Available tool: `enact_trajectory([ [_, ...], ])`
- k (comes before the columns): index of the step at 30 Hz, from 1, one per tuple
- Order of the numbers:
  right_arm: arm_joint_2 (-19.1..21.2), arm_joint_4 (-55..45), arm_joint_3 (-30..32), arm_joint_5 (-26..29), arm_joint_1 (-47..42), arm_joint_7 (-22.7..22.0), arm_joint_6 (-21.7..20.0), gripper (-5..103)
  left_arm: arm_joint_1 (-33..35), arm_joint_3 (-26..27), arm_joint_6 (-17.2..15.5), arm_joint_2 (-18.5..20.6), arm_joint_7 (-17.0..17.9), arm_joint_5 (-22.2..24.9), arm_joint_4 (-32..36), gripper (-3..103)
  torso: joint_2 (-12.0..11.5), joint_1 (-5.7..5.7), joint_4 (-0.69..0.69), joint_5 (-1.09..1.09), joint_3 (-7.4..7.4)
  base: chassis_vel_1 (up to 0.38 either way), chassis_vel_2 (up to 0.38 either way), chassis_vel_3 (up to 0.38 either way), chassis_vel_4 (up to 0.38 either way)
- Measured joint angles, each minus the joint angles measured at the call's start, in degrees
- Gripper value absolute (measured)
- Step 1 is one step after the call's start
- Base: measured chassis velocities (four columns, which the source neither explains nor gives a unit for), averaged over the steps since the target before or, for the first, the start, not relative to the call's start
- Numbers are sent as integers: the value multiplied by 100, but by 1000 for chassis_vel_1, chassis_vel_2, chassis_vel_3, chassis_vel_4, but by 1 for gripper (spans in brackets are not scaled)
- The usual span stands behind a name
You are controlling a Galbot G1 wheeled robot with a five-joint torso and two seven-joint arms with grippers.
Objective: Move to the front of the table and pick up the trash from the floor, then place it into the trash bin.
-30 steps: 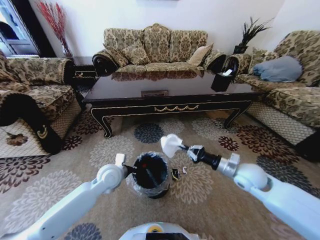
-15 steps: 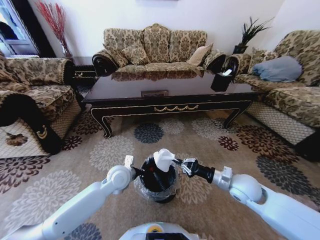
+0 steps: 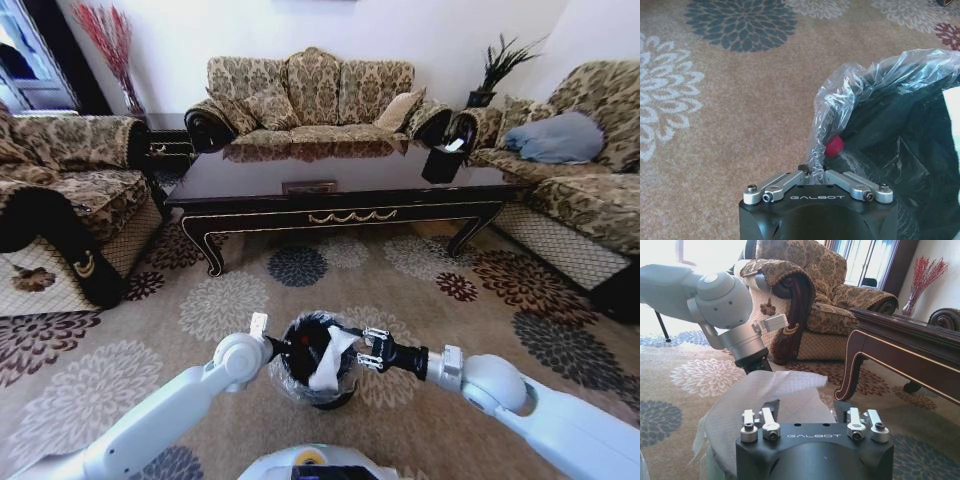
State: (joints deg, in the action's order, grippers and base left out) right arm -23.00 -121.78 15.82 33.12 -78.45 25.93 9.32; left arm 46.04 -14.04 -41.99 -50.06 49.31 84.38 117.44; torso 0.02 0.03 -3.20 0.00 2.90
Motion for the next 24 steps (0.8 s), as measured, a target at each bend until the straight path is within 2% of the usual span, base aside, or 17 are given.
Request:
enact_trajectory([
  [2,-9,-6,0,-104,25,-74,1,70,1,-13,0,-21,6,0,0,0,0,0,0,0,0,0,0,0,0],
  [3,-9,-6,0,-104,25,-74,1,70,1,-13,0,-21,6,0,0,0,0,0,0,0,0,0,0,0,0],
  [4,-18,-6,-1,-174,37,-93,11,75,1,-21,0,-23,7,0,0,0,0,0,0,0,0,0,0,0,0],
  [6,-43,-4,-4,-463,90,-164,80,85,-9,-34,0,-25,11,0,0,0,0,0,-1,1,0,0,0,0,0],
  [7,-57,-7,-12,-688,145,-233,113,85,-16,-37,0,-33,12,1,0,0,0,0,0,1,0,0,0,0,0],
  [8,-65,-20,-41,-942,219,-318,139,90,-28,-40,0,-52,13,3,-2,0,0,0,0,0,0,0,0,0,0],
  [9,-65,-20,-41,-942,219,-318,139,90,-28,-40,0,-52,13,3,-2,0,0,0,0,0,0,0,0,0,0],
  [11,-66,-37,-132,-1259,365,-519,148,99,-44,-49,1,-89,20,7,-11,0,0,0,0,0,0,0,0,0,0],
  [13,-67,11,-302,-1762,644,-844,112,100,-55,-73,1,-140,32,17,-16,0,0,0,-1,0,0,0,0,0,0],
  [15,-83,81,-353,-1937,759,-909,117,100,-56,-82,1,-155,36,21,-16,0,0,0,-1,0,0,0,0,0,0],
  [19,-226,468,-427,-2862,1101,-1316,278,100,-58,-106,1,-183,48,37,-14,0,0,0,0,1,0,0,0,0,0],
  [21,-250,523,-418,-3066,1135,-1372,363,100,-57,-108,1,-183,48,40,-14,0,0,0,-1,1,0,0,0,0,0],
  [24,-353,708,-254,-4352,1284,-1302,956,100,-63,-112,1,-178,48,50,-29,0,0,0,0,0,0,0,0,0,0],
])
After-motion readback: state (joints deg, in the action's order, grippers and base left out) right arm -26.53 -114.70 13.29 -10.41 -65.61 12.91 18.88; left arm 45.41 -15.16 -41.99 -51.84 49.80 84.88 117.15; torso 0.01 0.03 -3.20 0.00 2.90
